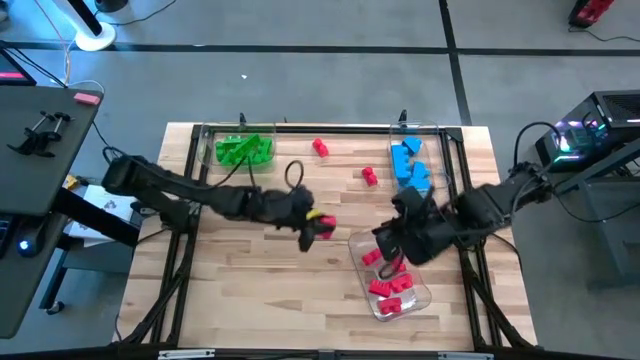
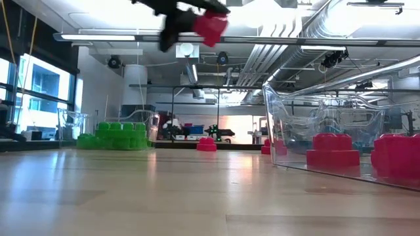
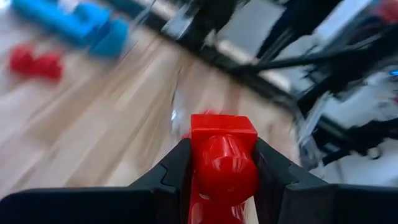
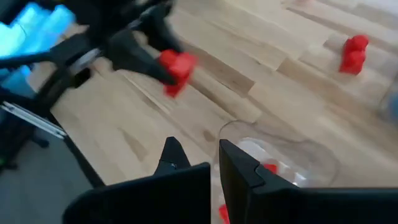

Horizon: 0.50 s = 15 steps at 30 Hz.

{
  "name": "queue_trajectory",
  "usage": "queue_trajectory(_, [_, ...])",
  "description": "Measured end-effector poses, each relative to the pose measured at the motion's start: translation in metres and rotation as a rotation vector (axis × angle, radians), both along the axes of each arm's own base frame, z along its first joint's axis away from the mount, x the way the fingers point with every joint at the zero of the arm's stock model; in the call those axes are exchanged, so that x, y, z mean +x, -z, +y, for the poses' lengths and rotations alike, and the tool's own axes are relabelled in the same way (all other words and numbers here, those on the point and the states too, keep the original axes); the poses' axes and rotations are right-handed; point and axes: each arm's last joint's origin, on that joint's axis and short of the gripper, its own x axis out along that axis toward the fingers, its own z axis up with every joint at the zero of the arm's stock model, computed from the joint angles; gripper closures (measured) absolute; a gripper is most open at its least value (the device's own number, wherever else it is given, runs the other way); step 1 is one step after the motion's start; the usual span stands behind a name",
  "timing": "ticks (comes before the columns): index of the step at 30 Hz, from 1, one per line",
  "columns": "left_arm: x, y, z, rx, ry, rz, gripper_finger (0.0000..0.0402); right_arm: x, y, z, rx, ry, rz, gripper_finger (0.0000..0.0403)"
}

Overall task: Sort blocks
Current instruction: Put the red game piece into the bottom transparent bin

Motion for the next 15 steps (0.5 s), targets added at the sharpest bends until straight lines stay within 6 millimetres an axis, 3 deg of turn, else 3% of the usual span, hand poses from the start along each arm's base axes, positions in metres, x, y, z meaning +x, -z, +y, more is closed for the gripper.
queue_trajectory(6, [0.033, 0.018, 0.023, 0.011, 0.124, -0.140, 0.0309, -0.011, -0.002, 0.020, -0.013, 0.130, -0.134, 0.0402])
queue_trajectory(15, [0.096, 0.063, 0.011, -0.055, 0.302, -0.284, 0.0308, -0.008, -0.003, 0.016, -0.052, 0.243, -0.221, 0.0402])
